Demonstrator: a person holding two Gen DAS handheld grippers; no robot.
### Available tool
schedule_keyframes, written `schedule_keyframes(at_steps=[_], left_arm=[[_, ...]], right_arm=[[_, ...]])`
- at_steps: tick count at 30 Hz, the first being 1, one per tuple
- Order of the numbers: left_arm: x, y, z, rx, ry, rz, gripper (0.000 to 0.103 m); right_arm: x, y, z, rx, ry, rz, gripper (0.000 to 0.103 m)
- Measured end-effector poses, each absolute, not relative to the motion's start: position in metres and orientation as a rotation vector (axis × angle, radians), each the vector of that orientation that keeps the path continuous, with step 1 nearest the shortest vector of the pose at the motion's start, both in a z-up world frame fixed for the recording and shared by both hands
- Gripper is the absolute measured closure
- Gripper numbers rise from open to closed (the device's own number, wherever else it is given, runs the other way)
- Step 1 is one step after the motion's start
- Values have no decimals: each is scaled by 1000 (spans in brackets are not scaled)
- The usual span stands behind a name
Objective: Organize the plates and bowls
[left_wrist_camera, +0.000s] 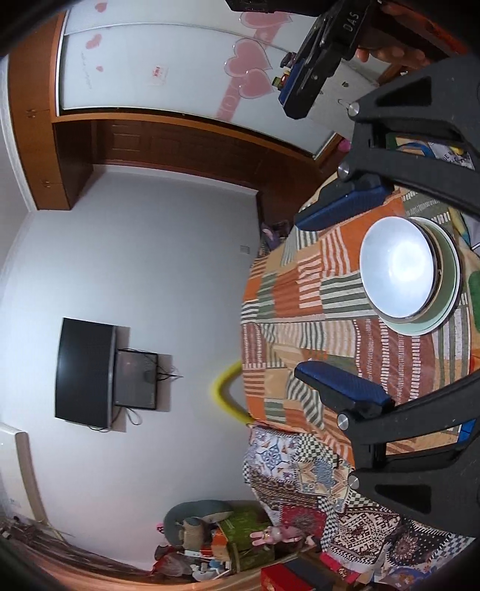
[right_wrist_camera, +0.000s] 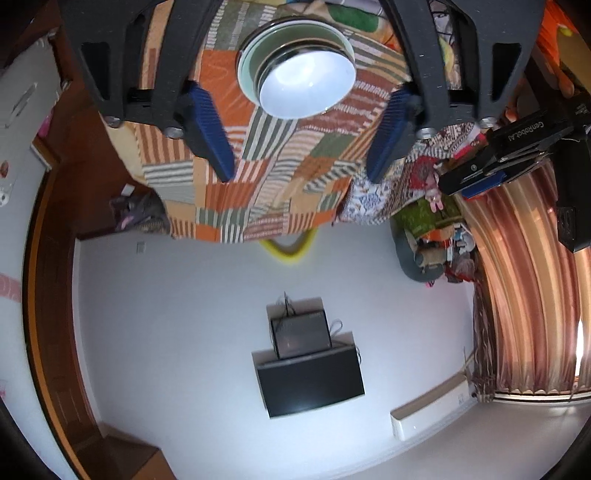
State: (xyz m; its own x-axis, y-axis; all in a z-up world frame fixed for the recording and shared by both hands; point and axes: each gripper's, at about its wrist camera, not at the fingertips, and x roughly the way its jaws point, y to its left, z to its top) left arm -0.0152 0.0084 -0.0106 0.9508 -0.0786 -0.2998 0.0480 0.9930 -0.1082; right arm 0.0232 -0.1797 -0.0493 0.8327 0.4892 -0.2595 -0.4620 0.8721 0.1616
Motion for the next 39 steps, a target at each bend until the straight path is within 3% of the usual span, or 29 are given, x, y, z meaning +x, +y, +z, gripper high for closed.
schedule_keyframes(at_steps=[2,5,6,11,15,39], left_arm=[[-19,6,-9,-88,295,-60,28],[-27,3,-6,-83,258,-50,9],[-30,2,-5,-84,245,-46,6],[-39,2,0,-93,229,-49,2],[-42,3,-1,-101,229,-46,1],[-40,2,-4,-109,241,-46,1]], right_arm=[[16,-180,-45,85,269,503,26],[10,-177,-42,75,249,507,21],[8,-176,-41,74,239,508,17],[2,-175,-41,65,215,514,15],[-2,-175,-42,63,190,507,0],[-6,-174,-39,63,178,506,0]])
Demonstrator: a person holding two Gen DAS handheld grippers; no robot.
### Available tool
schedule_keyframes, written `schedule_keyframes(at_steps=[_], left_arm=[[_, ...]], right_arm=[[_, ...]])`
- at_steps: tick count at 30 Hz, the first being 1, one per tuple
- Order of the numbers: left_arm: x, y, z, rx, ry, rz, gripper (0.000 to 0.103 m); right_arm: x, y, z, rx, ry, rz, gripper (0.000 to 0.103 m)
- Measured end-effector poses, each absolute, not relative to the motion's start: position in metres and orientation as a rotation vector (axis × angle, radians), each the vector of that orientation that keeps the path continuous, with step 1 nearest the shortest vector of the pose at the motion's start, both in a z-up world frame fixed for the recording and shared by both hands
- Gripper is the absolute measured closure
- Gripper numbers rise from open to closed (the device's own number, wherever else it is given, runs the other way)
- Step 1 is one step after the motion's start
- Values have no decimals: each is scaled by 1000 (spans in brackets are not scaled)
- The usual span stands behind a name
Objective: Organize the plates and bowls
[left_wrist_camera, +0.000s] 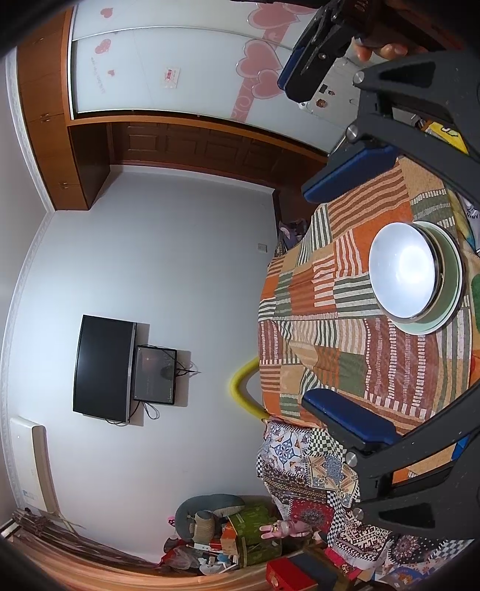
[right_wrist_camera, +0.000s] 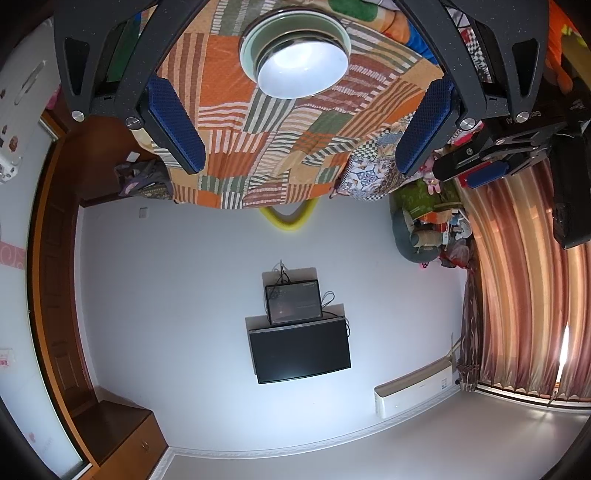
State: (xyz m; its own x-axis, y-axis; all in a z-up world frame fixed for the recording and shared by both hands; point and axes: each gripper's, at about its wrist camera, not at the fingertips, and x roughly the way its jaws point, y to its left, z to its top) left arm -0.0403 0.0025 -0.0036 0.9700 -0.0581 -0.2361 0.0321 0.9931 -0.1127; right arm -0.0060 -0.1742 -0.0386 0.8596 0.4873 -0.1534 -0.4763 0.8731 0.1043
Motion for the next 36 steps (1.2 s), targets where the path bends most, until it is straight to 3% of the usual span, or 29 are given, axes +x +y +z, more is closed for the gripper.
schedule_keyframes(at_steps=[36], left_arm=[[-38,3,-5,-114,243,-54,0]], right_arm=[[-5,-174,-41,62,184,512,0]])
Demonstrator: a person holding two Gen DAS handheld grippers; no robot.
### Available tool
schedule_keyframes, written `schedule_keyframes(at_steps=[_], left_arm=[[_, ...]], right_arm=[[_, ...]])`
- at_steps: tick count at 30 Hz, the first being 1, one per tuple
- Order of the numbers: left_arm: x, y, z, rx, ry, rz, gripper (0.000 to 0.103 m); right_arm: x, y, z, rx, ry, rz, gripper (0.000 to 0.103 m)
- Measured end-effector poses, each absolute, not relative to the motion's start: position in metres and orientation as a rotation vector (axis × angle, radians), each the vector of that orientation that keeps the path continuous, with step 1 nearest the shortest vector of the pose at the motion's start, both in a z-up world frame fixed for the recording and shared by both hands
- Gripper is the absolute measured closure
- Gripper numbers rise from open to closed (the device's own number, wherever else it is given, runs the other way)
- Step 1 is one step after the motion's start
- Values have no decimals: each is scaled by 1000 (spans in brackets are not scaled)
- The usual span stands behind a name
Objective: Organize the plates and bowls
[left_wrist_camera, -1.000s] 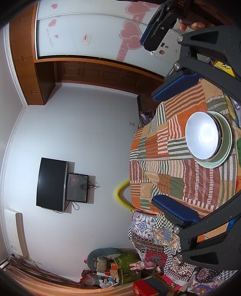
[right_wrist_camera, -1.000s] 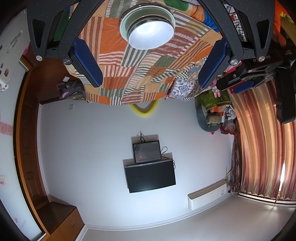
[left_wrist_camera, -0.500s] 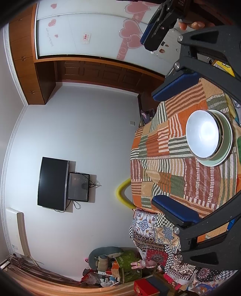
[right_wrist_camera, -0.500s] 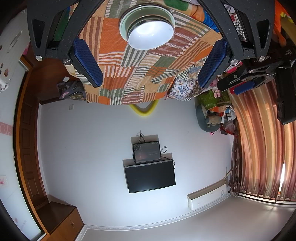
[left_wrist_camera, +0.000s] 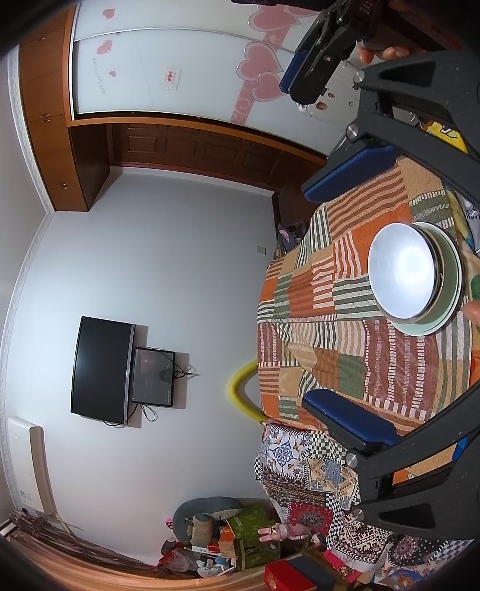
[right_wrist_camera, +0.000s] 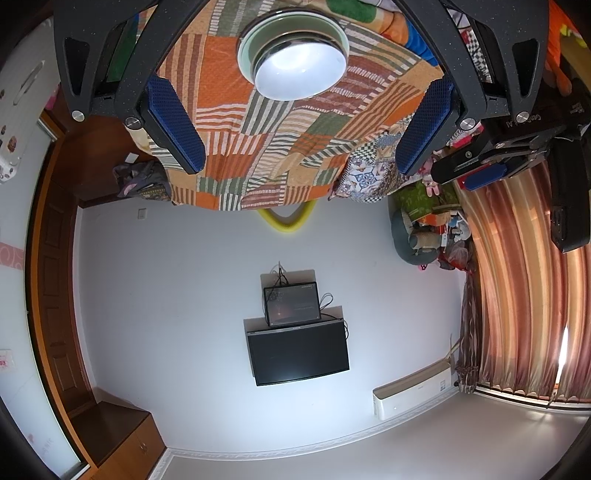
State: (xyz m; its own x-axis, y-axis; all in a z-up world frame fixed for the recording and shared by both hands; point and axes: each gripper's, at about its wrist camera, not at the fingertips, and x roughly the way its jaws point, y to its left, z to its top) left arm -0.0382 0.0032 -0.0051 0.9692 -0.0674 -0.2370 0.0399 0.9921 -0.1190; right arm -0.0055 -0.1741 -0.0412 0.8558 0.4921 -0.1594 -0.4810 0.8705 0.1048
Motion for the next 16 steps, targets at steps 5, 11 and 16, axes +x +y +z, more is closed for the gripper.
schedule_keyframes(at_steps=[5,11,16], left_arm=[[-38,3,-5,-118,246,-56,0],[-38,3,-5,-117,250,-59,0],[-38,3,-4,-117,253,-63,0]], right_arm=[[-5,-174,-41,63,185,512,0],[-6,-174,-42,62,187,514,0],[-5,-172,-45,58,193,518,0]])
